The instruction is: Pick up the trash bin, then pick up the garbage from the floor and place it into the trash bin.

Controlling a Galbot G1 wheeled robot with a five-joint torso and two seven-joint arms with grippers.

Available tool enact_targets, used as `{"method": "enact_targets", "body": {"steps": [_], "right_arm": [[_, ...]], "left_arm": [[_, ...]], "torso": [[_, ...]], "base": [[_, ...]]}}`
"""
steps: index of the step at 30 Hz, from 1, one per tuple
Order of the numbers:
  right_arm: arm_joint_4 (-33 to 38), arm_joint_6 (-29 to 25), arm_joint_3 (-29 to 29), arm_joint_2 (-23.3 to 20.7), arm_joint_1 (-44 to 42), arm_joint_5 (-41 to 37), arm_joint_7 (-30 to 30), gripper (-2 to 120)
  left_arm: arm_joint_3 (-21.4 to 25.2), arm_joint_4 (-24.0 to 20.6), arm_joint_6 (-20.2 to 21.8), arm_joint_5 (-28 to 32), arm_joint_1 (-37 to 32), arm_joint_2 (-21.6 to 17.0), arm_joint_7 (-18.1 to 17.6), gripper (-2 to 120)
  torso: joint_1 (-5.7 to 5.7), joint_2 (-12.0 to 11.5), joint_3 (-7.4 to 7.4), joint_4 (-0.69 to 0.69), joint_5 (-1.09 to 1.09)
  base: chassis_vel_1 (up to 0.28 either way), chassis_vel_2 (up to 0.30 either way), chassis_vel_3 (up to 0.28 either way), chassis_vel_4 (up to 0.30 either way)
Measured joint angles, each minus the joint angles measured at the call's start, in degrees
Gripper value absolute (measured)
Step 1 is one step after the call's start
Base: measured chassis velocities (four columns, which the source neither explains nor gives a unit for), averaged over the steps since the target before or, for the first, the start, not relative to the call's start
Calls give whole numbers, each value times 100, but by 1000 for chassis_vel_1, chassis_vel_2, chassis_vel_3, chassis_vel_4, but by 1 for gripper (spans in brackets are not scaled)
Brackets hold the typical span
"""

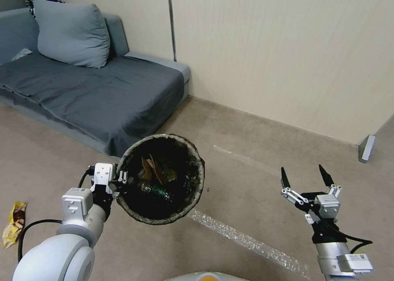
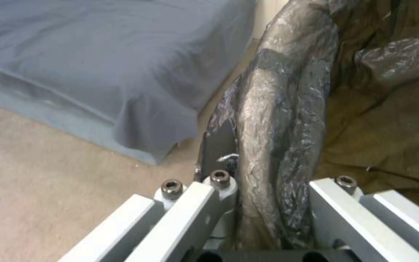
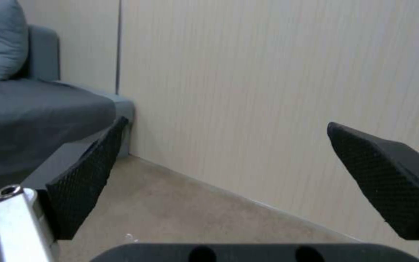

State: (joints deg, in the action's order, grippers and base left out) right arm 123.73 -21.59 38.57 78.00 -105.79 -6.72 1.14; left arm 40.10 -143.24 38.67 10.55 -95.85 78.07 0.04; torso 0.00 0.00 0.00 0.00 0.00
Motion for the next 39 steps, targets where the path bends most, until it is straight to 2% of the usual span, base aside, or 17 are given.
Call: {"method": "enact_targets", "body": {"steps": [15, 39], "right_arm": [[61, 71, -165, 27, 16, -3, 43, 100], [25, 135, -268, 21, 35, 8, 141, 100]], "left_arm": [[1, 0, 9, 17, -41, 12, 8, 1], [-5, 0, 4, 30, -41, 19, 33, 1]], "torso": [[0, 0, 0, 0, -1], [0, 0, 1, -1, 0]], "base": [[71, 73, 61, 69], [127, 115, 122, 120]]}}
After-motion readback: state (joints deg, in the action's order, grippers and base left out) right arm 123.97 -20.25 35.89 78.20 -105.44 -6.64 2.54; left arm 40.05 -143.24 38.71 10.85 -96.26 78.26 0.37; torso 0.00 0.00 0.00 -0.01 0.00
